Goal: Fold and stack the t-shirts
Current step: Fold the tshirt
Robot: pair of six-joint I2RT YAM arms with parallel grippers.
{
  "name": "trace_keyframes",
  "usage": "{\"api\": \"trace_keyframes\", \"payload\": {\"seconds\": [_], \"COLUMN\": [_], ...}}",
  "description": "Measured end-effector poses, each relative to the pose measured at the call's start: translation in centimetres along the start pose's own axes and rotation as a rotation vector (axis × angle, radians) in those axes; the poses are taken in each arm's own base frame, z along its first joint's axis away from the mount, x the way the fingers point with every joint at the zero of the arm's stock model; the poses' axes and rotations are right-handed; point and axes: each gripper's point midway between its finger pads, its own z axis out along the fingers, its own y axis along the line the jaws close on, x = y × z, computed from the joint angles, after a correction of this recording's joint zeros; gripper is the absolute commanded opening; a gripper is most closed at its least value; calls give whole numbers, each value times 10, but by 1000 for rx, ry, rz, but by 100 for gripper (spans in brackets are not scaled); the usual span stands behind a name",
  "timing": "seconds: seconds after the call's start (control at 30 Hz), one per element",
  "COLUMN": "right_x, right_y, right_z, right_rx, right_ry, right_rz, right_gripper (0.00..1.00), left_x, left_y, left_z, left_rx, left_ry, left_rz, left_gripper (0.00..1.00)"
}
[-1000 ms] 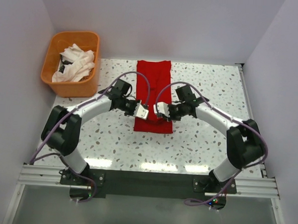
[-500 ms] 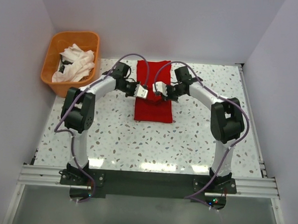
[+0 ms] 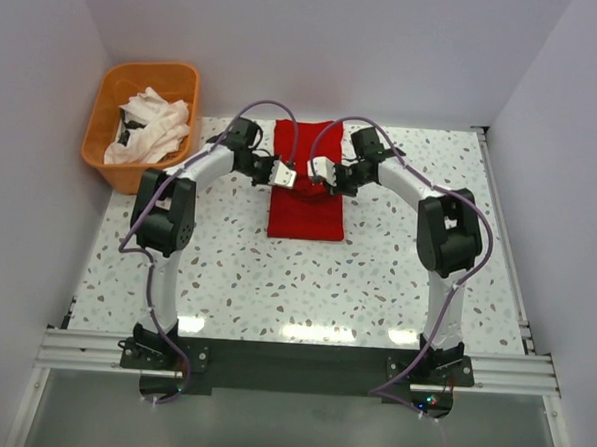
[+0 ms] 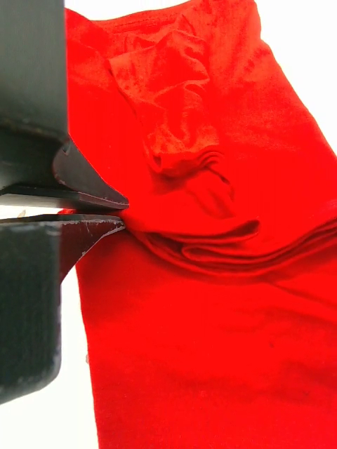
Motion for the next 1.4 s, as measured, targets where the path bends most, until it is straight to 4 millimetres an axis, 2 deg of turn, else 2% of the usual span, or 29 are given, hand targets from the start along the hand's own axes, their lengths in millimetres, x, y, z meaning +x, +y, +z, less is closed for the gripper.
{"api": "trace_keyframes", "payload": {"seconds": [0.2,0.47,0.77,0.83,0.87,0.93,0.97,1.03,1.07,1.17,1.23,1.33,1.4], "right_x": [5,9,15,16,17,19,21,25,27,31,34,28,20], "right_y": [-2,-19,-25,-28,-28,-30,-31,-34,-36,-45,-43,-37,-32], "right_z": [3,6,10,12,13,15,16,15,14,9,2,-13,-26], "right_rx": [1,30,44,52,54,63,68,84,95,151,169,168,158], "right_ry": [3,-1,3,5,6,10,17,39,50,83,101,104,94], "right_rz": [18,34,50,52,53,61,65,74,77,84,102,127,136], "right_gripper": [0,0,0,1,22,32,48,57,60,61,61,58,51], "left_x": [6,14,20,24,26,30,32,35,36,39,39,34,25], "left_y": [0,8,18,20,20,22,25,34,40,56,62,56,44], "left_z": [5,4,7,10,11,13,13,12,10,6,-1,-18,-31], "left_rx": [6,-8,-29,-32,-33,-43,-55,-93,-120,-192,-244,-278,-279], "left_ry": [2,10,14,21,26,36,42,58,65,79,84,82,73], "left_rz": [-6,-9,4,5,5,5,3,-11,-21,-72,-127,-204,-244], "left_gripper": [0,0,0,4,11,18,28,37,44,58,62,63,63]}}
